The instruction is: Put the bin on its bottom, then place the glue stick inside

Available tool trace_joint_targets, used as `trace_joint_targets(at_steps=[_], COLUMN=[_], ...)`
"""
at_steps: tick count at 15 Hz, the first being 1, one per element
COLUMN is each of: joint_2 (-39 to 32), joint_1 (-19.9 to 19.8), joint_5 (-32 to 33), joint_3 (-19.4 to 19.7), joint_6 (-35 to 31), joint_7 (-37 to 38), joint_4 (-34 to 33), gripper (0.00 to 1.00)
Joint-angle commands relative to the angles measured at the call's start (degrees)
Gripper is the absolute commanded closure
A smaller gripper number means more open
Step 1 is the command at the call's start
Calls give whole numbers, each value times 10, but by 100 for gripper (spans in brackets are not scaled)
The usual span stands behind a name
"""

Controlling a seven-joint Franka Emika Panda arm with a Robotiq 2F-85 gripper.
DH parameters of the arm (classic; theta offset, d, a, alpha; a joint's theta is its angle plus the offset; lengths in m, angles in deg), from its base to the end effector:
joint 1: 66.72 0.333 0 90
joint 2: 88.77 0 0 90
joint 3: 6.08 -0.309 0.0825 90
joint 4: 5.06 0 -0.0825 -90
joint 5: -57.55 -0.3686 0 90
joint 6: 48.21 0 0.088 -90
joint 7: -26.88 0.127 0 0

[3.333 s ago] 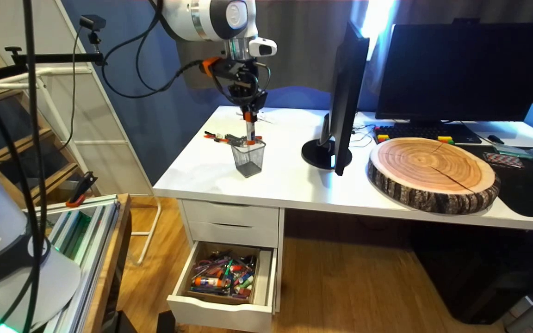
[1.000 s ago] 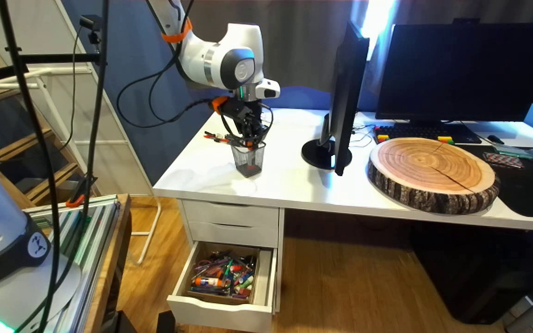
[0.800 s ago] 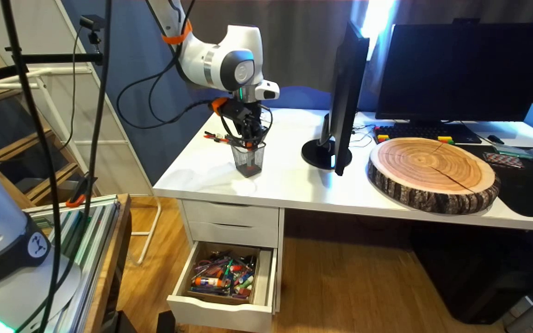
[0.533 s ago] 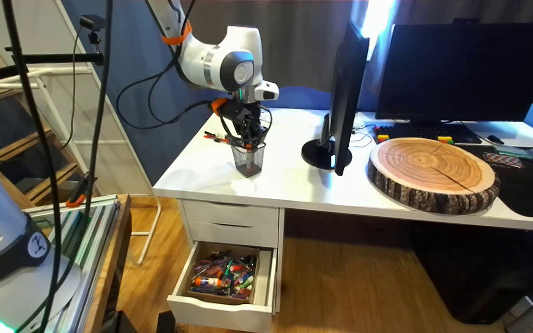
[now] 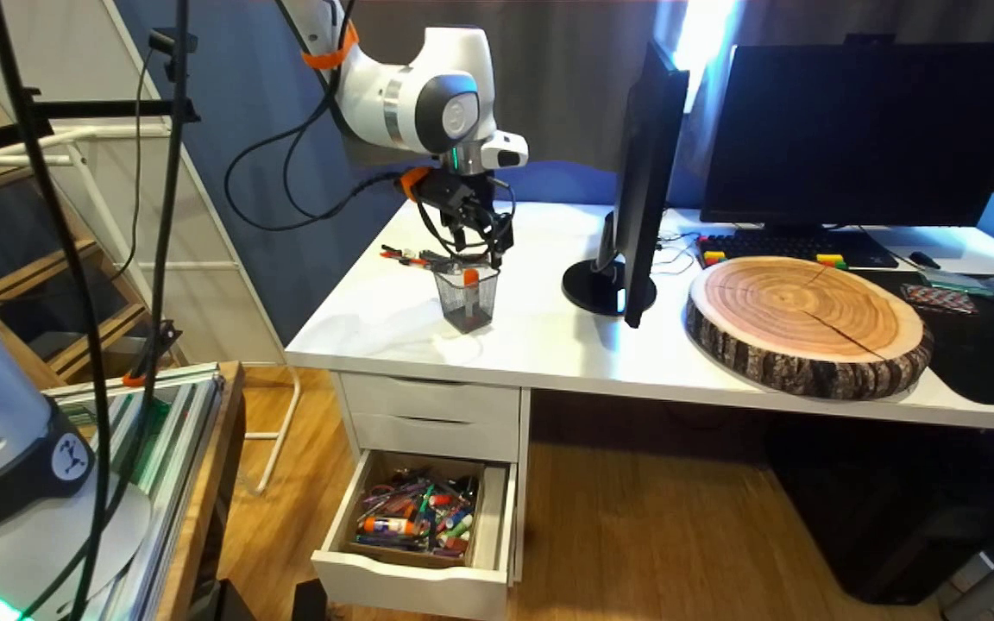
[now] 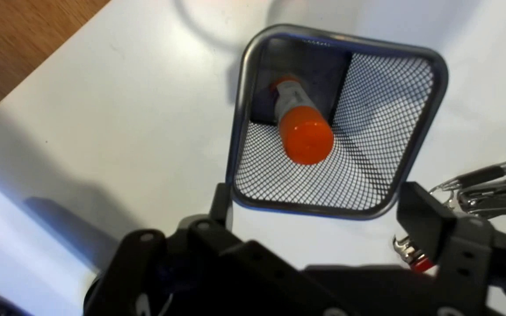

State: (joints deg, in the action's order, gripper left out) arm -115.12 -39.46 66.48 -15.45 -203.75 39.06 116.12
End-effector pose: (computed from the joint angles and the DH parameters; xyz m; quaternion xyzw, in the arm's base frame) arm 0.4661 0.3520 0.1967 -0.9608 -0.2669 -0.0688 0.0291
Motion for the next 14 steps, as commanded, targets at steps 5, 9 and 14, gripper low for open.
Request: trace_joint_targets(at_steps=[5, 9, 14], joint_2=[76, 129, 177], joint_1=[-15, -47, -72], joint_5=[-25, -87, -149], joint_3=[-24, -67, -91], joint_6=[36, 159, 265], joint_7=[10, -42, -118], joint_4=[16, 15, 11], gripper=[0, 0, 0])
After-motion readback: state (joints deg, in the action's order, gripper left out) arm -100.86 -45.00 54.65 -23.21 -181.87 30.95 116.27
